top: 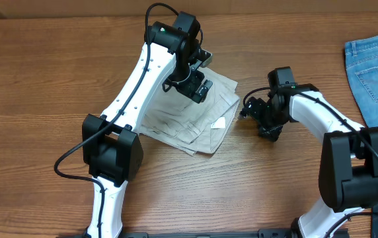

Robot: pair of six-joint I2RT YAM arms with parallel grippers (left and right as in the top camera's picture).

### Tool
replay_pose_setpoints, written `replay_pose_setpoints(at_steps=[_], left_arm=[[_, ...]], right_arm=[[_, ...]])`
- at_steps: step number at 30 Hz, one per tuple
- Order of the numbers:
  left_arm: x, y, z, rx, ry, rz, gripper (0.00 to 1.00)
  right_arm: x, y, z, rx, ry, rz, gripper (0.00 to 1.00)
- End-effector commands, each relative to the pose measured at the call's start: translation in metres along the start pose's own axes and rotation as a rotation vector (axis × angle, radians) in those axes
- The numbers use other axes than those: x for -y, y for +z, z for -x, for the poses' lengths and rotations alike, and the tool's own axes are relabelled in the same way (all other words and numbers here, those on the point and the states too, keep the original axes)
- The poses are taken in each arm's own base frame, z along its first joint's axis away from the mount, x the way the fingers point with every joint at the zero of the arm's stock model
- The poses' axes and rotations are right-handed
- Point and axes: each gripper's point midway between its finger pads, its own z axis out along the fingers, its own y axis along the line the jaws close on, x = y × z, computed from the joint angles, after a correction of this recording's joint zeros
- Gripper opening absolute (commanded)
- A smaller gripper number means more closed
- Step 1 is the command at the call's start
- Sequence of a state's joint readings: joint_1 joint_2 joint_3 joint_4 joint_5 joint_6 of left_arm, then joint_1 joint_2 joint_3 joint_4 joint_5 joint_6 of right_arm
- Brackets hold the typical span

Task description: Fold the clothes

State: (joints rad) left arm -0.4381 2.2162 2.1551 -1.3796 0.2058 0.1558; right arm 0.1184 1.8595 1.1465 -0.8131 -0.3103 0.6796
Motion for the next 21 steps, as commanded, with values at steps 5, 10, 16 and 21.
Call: replay_pose_setpoints(at_steps=[5, 10, 16, 21], left_arm=[[-0.024, -0.040, 0.009, 0.082, -0.059, 0.021, 1.00], [-0.070, -0.050, -0.006, 0.076, -0.185, 0.043, 0.94], [-0.104, -0.033, -0.036, 0.023, -0.314, -0.042, 0.44], [-0.104, -0.004, -0.052, -0.030, -0.341, -0.101, 0.19]], right_arm=[[-0.033, -0.053, 0.022, 0.040, -0.053, 0.030, 0.90], [-0.076, -0.081, 0.007, -0.028, -0.245, 0.195, 0.79], [-0.101, -0.076, -0.007, -0.051, -0.348, 0.284, 0.58], [-0.116, -0.068, -0.016, -0.052, -0.374, 0.329, 0.51]])
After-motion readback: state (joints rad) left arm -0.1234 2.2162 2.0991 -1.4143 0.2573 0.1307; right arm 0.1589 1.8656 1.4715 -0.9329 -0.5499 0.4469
